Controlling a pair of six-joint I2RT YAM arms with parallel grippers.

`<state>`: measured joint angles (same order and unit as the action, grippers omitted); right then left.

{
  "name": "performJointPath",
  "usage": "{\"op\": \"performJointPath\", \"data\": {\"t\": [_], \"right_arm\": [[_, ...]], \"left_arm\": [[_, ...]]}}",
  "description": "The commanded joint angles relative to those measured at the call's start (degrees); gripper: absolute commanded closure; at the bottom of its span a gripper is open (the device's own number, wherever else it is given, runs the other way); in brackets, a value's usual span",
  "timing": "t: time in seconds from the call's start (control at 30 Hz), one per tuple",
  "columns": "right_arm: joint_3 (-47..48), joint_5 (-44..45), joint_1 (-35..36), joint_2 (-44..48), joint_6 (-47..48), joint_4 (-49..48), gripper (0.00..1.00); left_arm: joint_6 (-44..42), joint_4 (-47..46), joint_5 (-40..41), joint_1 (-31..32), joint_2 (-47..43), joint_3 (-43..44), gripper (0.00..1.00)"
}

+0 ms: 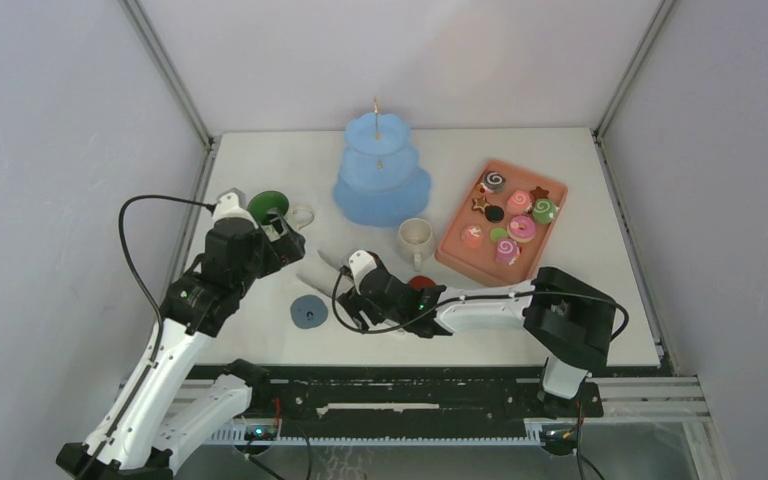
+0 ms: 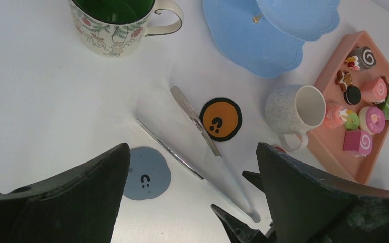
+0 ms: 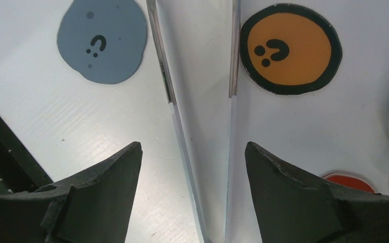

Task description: Serve the afternoon tea

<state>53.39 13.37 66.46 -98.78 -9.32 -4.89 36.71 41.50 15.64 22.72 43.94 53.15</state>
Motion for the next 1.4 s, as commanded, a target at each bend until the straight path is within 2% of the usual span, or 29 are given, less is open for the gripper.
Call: {"op": "performJointPath", "data": {"t": [0.0,0.23,0.4,0.53,0.6,0.73,1.07,1.2,1.37], "right_arm": [[0.6,1.5,-0.4,4.8,-0.6,-2.6,0.17],[-3.7,0.5,-0.5,6.7,0.8,-10.2,0.11],[-3.7,-1.1,0.1,5.5,3.8,-10.7,0.11],[-2.0,-8.0,-3.7,4.7,-4.7,-6.9,0.12],[-1.4,-9.9,-5.2,3.4,-4.6,-5.4,0.12],[-0.7,-5.0,-3.7,1.5,-0.7,-3.6,0.09],[1.6,-2.6,-1.7,-3.4,3.5,-3.0,0.03],[2.8,-0.6,-0.7,-6.6,4.2,-4.6,0.04],[3.0,-0.9,-0.9,-8.4,2.9,-5.9,0.11]], "left_arm": [[0.8,-0.5,1.4,-0.4,-0.8,1.8,0.01],[0.8,-0.2,2.2,-0.5,-1.5,1.3,0.01],[0.8,-0.4,3.4,-0.5,-2.4,1.1,0.01],[0.8,-0.5,3.4,-0.5,-2.3,1.2,0.01],[1.0,-0.2,3.8,-0.5,-2.3,1.2,0.01],[1.3,-0.4,4.2,-0.5,-3.1,0.7,0.01],[1.5,-0.4,3.9,-0.5,-2.5,1.1,0.01],[1.5,-0.3,3.8,-0.5,-2.5,0.9,0.01],[1.4,0.1,3.9,-0.5,-3.1,0.8,0.01]]}}
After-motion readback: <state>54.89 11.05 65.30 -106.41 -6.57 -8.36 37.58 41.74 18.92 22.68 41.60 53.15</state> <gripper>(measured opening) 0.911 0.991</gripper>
